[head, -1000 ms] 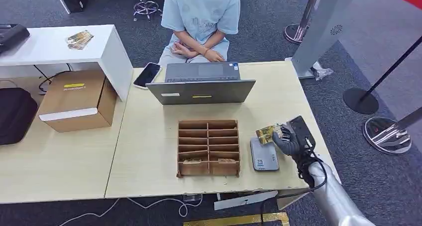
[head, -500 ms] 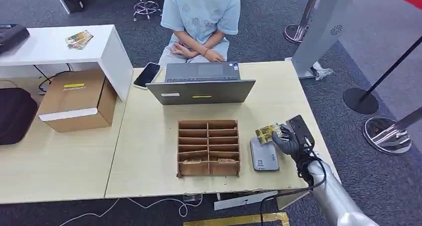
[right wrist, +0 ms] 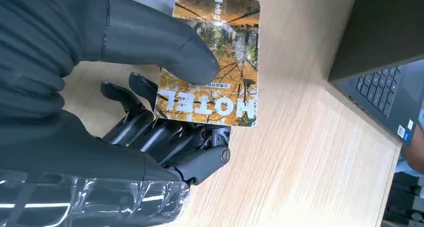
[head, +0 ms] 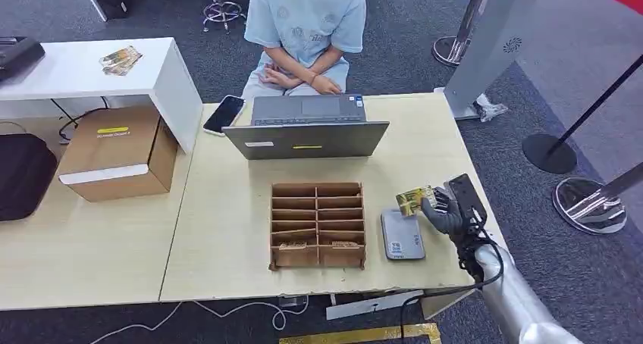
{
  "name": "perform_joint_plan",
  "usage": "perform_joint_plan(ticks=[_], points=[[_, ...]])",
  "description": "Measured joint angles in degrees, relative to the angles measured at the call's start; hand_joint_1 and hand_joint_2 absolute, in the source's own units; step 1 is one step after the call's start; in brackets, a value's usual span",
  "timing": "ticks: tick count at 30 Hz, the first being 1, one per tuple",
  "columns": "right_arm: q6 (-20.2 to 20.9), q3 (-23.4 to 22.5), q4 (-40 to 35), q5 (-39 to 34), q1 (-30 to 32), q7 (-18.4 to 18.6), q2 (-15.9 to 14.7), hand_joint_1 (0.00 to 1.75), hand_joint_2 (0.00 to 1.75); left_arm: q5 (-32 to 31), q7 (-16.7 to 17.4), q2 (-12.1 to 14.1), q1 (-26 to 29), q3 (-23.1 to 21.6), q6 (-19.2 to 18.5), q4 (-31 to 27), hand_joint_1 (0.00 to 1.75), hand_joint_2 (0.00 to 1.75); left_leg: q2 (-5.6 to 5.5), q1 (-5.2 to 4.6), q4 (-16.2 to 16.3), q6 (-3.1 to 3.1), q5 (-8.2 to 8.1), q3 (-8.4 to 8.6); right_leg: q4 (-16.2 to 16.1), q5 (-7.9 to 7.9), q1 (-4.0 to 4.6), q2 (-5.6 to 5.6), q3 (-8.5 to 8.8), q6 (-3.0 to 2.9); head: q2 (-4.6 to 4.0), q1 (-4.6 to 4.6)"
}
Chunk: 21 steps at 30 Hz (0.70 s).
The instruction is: Pass the card to the sensor for recognition and then transmit it.
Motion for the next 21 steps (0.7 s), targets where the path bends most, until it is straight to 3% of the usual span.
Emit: perform_joint_plan(ticks=[21], points=[[0.22, 1.09, 1.9, -0.63, -0.16, 0.44, 0.0, 1.75, 1.75, -0.44, -1.03, -0.11, 0.08, 0.52, -0.2, 0.0, 0.0, 0.0, 0.0, 0.0, 0.0, 0.0, 0.0, 0.0, 0.0, 0.0, 0.0, 0.0, -0.01, 0.0, 0.0, 0.0]])
